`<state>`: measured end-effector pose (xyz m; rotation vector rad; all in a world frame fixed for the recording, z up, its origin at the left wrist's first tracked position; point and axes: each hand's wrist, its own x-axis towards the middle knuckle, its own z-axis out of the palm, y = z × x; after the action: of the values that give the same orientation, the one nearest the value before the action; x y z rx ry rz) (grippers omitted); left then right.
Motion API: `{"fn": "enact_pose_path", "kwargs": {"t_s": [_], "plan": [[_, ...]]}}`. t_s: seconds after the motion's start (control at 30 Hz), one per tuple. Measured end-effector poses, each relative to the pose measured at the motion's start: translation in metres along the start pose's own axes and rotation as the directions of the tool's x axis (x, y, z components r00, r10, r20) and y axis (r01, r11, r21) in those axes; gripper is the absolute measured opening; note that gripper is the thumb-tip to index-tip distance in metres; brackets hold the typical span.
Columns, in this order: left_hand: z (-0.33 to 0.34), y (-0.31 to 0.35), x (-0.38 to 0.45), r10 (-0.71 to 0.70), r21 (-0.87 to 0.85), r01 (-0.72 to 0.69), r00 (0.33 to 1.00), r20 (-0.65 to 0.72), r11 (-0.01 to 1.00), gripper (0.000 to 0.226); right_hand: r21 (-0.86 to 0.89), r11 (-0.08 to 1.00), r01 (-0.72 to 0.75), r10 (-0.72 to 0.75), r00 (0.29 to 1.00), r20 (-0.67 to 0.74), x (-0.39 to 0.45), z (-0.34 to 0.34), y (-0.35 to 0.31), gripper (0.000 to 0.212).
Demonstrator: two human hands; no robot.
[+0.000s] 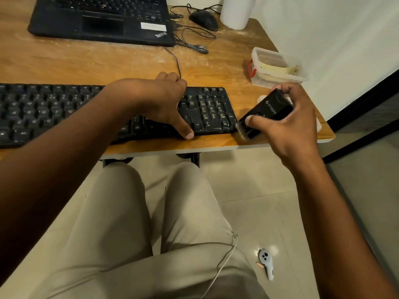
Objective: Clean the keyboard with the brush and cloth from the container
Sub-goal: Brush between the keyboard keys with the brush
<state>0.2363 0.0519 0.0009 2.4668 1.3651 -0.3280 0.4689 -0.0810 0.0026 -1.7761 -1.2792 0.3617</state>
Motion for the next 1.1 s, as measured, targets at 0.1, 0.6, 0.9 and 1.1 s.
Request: {"fn": "enact_pose_path", "kwargs": {"t_s": [0.1, 0.6, 0.9, 1.1], "plan": [[-0.001, 0.001, -0.001, -0.002, 0.003, 0.002, 1.000, 0.001, 1.000, 0.136, 0.082, 0.996, -0.042, 0.048, 0.997, -0.064, 0.022, 0.007, 0.001, 0.067], [-0.003, 0.002, -0.002, -0.003, 0.010, 0.003, 1.000, 0.006, 1.000, 0.136, 0.088, 0.996, -0.030, 0.028, 0.999, 0.021, 0.004, -0.005, -0.001, 0.062], [-0.002, 0.001, -0.002, -0.004, -0.012, 0.004, 1.000, -0.001, 1.000, 0.134, 0.016, 0.988, 0.153, -0.153, 0.987, 0.051, -0.008, 0.041, -0.016, 0.060], [-0.002, 0.000, -0.001, -0.002, -0.010, 0.002, 1.000, 0.001, 1.000, 0.137, -0.134, 0.983, 0.124, -0.137, 0.986, -0.096, -0.001, 0.015, 0.001, 0.058]]}}
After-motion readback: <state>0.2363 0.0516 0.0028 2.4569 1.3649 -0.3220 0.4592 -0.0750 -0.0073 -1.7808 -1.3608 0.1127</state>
